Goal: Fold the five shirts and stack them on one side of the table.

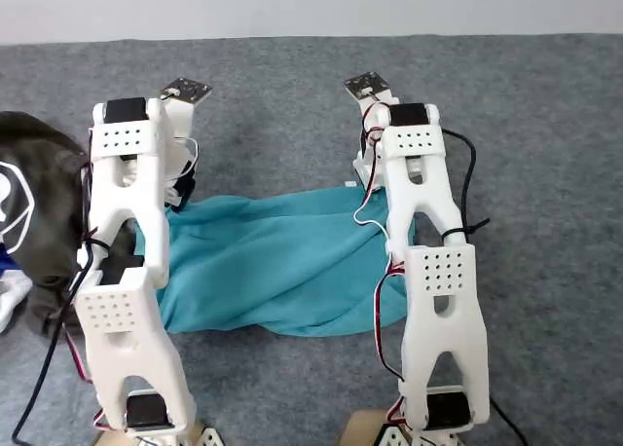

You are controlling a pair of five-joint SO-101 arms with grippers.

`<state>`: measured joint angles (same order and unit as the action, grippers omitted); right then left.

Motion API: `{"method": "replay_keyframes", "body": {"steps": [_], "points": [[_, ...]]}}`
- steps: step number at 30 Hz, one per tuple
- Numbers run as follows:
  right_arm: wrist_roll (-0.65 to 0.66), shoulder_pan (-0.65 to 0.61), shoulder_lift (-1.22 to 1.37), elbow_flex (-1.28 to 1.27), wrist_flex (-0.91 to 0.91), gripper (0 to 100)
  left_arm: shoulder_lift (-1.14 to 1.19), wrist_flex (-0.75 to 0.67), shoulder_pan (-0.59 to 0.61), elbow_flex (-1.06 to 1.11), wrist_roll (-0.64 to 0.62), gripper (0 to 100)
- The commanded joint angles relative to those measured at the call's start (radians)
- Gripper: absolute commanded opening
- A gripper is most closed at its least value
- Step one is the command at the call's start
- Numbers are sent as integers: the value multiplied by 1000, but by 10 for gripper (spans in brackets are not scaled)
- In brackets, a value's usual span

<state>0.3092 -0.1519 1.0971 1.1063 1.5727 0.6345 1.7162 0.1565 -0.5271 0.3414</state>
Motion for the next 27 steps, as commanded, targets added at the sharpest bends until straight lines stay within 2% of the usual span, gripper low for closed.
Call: {"method": "replay_keyframes", "body": {"steps": [1,7,12,19,27], "points": [[34,7,-16,150,99,9,-63,6,-5,-2,-8,5],[92,12,-18,387,223,9,-83,14,-6,-27,-8,5],[94,28,-94,368,226,9,-150,23,-6,-25,-9,5],[95,15,-440,-21,225,9,-295,38,0,51,-9,5],[147,10,-911,-608,223,9,-565,37,-11,398,-3,5]]}}
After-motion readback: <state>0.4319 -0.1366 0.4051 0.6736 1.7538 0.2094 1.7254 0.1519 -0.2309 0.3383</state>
